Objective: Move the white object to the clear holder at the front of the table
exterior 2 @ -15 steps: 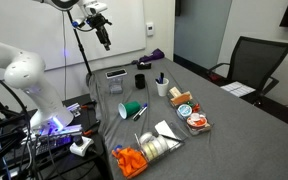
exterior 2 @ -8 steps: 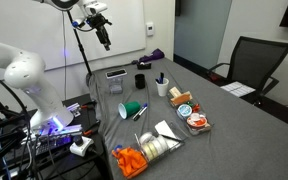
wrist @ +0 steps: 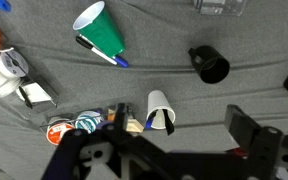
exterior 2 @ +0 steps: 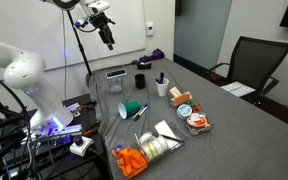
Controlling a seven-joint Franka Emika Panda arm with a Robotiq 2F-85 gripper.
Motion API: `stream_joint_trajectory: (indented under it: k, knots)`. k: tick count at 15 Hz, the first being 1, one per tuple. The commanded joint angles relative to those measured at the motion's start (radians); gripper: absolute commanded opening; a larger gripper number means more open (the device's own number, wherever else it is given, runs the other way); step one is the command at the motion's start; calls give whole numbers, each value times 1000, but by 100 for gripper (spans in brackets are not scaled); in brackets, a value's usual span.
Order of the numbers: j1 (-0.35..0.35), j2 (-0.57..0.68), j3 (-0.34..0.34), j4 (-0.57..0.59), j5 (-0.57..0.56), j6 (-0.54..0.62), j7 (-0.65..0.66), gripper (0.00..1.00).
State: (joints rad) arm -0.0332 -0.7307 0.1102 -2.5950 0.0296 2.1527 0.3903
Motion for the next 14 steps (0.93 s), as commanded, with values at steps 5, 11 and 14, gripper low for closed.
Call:
stream_joint_trajectory:
  k: [5,11,14]
  knots:
    - [-101,243,-10,131,-32,143,39,100]
    - [-135,439,35,264,-122,191,258,100]
    - [-127,505,37,327,-193,179,408,100]
